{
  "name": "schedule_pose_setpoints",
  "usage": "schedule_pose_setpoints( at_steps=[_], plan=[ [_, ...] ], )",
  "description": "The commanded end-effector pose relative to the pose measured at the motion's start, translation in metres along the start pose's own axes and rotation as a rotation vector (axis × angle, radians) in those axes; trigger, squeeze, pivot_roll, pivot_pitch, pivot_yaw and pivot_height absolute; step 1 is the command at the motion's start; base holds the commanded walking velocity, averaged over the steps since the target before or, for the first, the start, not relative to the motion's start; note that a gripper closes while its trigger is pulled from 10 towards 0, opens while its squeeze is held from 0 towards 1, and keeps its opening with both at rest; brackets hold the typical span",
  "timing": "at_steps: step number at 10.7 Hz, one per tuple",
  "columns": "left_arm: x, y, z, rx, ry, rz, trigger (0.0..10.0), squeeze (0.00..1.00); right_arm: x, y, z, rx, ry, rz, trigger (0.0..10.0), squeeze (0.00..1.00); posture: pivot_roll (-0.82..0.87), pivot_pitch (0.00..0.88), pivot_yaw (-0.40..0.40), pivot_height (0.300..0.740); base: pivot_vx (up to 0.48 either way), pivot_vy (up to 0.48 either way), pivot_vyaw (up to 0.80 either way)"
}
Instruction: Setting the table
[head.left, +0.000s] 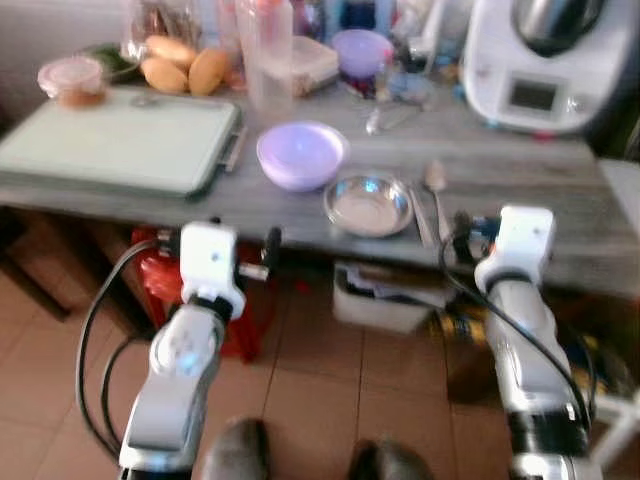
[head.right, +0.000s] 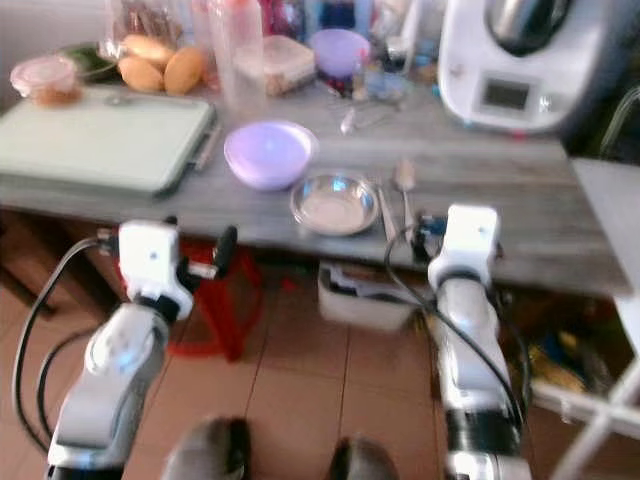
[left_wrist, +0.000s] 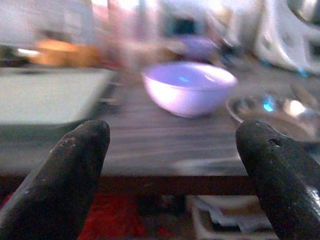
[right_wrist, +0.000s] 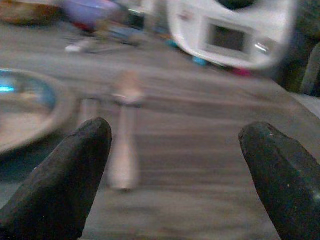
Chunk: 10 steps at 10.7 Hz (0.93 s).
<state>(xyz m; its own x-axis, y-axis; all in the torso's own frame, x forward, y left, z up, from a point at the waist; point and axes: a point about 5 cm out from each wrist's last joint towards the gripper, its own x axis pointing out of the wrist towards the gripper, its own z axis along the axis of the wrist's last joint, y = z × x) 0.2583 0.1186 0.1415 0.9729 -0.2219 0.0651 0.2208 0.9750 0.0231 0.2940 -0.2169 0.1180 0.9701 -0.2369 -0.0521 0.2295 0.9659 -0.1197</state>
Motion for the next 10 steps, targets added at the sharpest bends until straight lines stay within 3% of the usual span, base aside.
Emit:
schedule_pose_setpoints(
  at_steps=[1, 8, 10],
  plan=[
    [-0.0038, 0.0026, -0.0066, -0.001, 0.025, 0.023, 10.0, 0.00, 0.0050, 0.0096, 0.0125, 0.014, -0.046, 0.038, 10.0, 0.00, 0.04, 0.000, -0.029, 0.740, -0.334, 0.000, 0.00],
    [-0.0005, 0.0019, -0.0077, -0.005, 0.018, 0.019, 10.0, 0.00, 0.0112, 0.0156, 0.0202, 0.033, -0.080, 0.074, 10.0, 0.00, 0.05, 0.000, -0.030, 0.740, -0.305, 0.000, 0.00],
    [-0.0004, -0.0007, -0.0059, -0.019, -0.007, -0.021, 10.0, 0.00, 0.0096, 0.0187, 0.0187, 0.060, -0.081, 0.082, 10.0, 0.00, 0.05, 0.000, -0.032, 0.740, 0.000, 0.000, 0.00]
  ],
)
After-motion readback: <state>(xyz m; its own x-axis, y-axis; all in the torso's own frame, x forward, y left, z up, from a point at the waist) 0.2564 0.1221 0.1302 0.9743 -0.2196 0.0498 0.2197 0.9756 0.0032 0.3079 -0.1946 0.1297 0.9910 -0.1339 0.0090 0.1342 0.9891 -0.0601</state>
